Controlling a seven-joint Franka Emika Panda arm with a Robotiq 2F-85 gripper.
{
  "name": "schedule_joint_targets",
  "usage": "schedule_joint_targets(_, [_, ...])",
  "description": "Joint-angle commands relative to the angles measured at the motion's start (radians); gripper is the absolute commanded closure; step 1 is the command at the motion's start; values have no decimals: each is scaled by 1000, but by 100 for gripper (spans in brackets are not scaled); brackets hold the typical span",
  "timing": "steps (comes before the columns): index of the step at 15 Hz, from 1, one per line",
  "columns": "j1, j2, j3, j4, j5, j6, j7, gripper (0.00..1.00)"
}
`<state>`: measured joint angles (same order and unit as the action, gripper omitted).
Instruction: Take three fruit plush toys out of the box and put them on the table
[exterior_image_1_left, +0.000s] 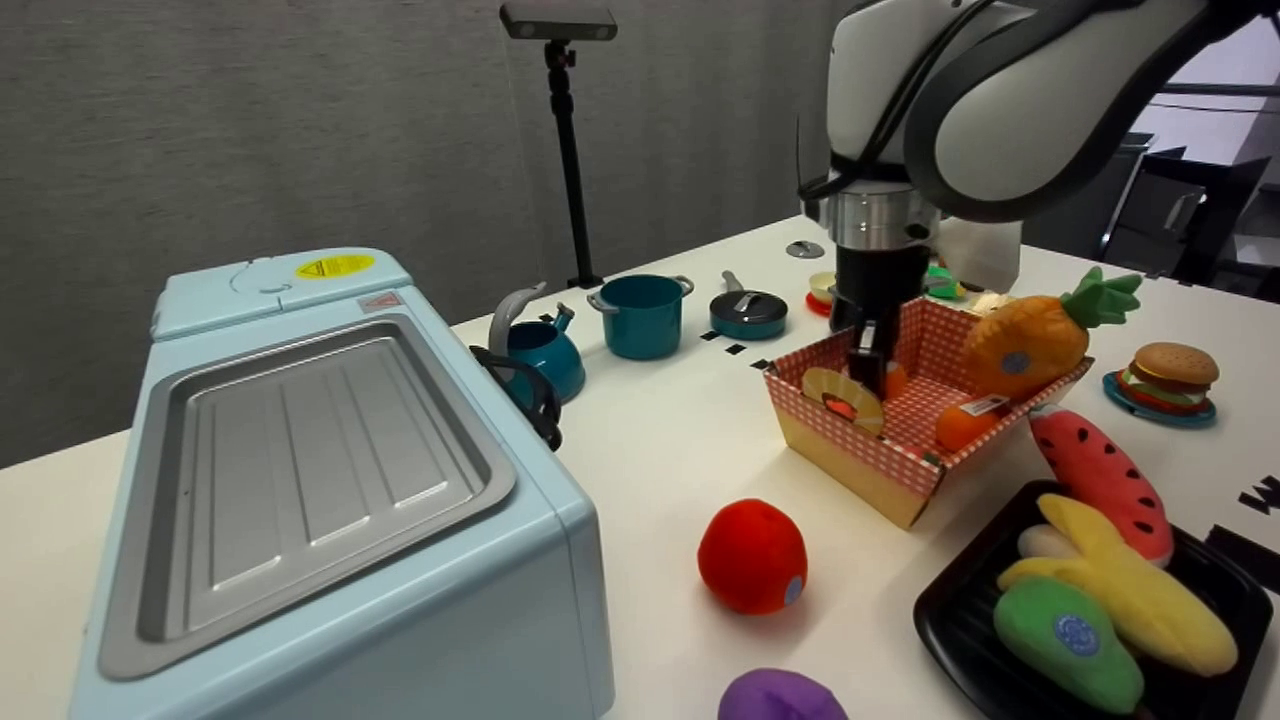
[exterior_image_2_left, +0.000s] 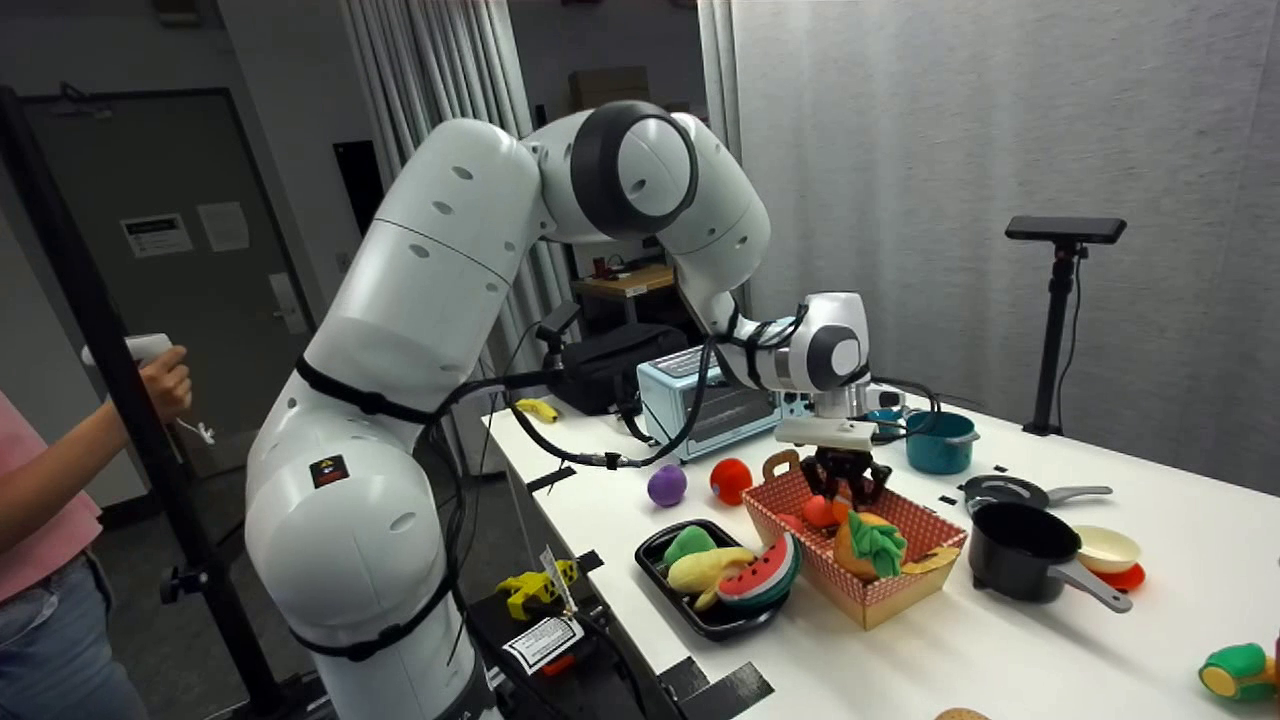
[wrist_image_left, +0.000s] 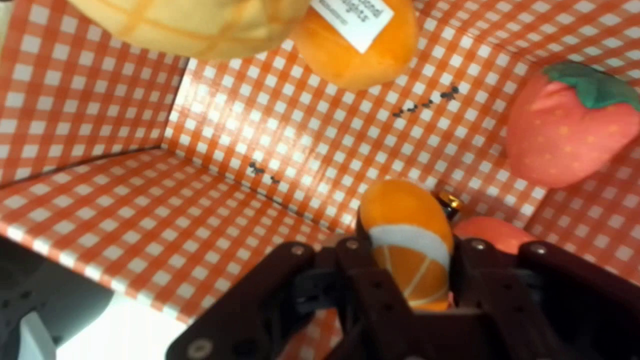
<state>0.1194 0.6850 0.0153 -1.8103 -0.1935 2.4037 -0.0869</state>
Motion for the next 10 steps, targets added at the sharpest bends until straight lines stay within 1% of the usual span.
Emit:
schedule_joint_targets(1, [42,-132,-1,-92,-24,6,59,95])
schedule_joint_targets(5, [75,-216,26,-130,-25,30,64,94])
schedule_joint_targets(10, [96,-242,94,-133,3,62,29,94])
